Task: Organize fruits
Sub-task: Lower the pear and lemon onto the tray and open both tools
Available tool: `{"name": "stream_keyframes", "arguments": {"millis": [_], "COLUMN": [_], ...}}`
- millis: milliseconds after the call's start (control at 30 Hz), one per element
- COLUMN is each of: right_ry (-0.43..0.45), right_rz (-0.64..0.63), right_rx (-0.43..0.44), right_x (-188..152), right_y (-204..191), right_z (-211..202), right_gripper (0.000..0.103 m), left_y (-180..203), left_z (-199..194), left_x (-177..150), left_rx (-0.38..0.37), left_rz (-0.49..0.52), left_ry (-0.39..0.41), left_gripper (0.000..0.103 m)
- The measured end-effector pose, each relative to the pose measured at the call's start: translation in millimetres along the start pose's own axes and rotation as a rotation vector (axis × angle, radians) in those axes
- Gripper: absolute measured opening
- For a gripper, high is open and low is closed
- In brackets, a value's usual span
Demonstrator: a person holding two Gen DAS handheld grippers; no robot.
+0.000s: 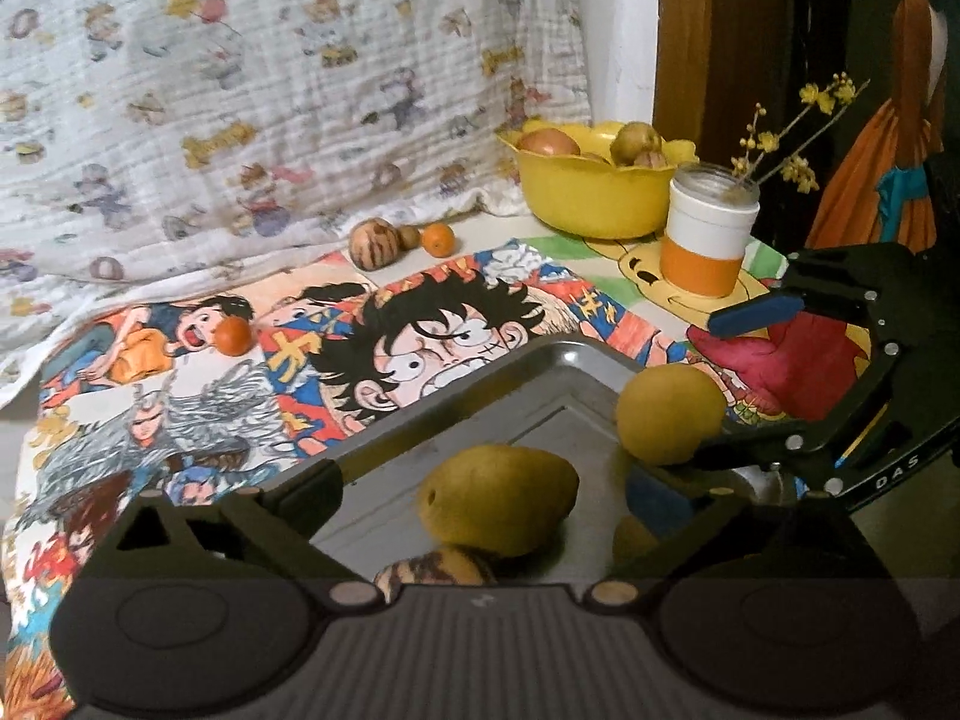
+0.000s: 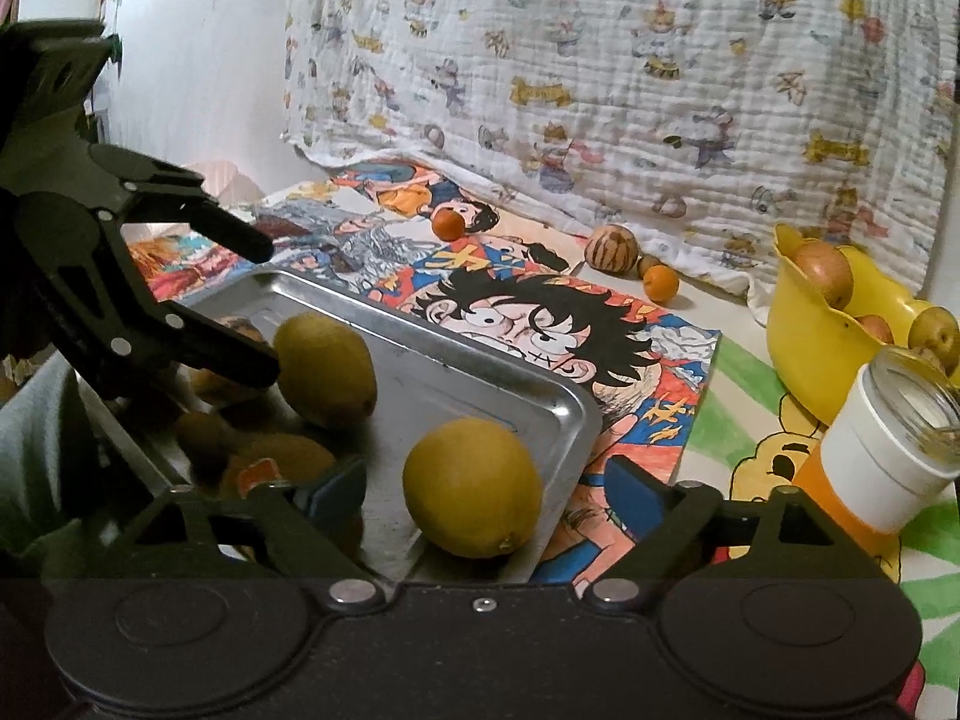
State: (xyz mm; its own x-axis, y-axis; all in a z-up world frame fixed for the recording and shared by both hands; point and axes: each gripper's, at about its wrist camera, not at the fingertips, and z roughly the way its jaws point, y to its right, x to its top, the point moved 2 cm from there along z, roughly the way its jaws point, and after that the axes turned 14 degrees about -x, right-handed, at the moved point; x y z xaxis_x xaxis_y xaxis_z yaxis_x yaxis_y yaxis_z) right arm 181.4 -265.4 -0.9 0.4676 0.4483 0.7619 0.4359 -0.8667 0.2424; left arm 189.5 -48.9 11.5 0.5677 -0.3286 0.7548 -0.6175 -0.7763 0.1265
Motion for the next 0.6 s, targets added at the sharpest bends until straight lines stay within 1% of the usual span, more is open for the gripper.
{"name": "stream_keyframes", "arguments": {"millis": [67, 267, 367, 600], "right_ry": [0.005, 0.007, 0.003, -0.022], "right_rz": [0.013, 0.034, 0.017, -0.056], "right_rx": [0.0, 0.01, 0.021, 0.038], "right_x": [0, 1, 0, -4], "right_y": [0, -6, -13, -37], "right_z": [-7, -25, -34, -48], "right_gripper": [0.095, 0.1, 0.102, 0.102], "left_y": [3, 14, 19, 26], "left_z": [-10, -35, -44, -61], "left_x": [-4, -19, -29, -59], "left_rx": [0.008, 0.035, 0.045, 0.085], "left_rz": [0.0, 0.018, 0.027, 0.043], "left_ry": [0.015, 0.037, 0.032, 0.002], "left_gripper": [0.102, 0.102, 0.102, 0.102]}}
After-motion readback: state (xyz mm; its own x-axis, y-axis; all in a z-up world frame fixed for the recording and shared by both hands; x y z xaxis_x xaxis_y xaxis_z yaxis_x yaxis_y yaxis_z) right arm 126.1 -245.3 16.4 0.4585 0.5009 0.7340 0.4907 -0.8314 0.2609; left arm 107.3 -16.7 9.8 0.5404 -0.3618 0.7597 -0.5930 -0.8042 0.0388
